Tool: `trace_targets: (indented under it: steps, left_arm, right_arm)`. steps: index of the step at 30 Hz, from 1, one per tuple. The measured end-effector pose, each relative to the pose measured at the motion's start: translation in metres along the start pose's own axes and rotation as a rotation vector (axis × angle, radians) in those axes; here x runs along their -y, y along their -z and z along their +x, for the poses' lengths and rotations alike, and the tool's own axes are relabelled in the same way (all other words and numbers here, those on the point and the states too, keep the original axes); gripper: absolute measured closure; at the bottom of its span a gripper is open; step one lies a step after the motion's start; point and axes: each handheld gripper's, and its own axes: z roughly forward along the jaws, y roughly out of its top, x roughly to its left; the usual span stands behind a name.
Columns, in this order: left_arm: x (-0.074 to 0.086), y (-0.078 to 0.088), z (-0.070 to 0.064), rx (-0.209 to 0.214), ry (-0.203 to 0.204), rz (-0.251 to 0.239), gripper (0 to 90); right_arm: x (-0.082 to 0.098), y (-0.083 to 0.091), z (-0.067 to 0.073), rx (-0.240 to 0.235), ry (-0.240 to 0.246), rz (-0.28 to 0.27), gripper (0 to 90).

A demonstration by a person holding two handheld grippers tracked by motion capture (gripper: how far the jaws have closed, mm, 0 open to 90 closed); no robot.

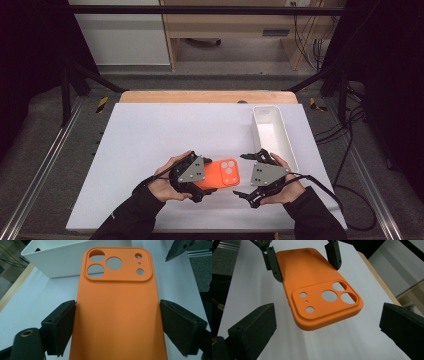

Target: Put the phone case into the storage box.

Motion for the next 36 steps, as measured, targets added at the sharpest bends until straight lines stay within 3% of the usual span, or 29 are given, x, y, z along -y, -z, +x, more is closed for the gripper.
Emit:
trace_targets:
  steps: [25,36]
  left_arm:
    - [-0.011,-0.005,-0.008,0.039,-0.071,-0.035,15.6]
    - [-0.014,-0.005,-0.011,0.044,-0.090,-0.054,15.6]
  right_arm:
    - [0.002,-0.001,0.002,-0.034,0.056,0.001,0.6]
    - [0.003,0.000,0.001,-0.063,0.067,-0.028,1.0]
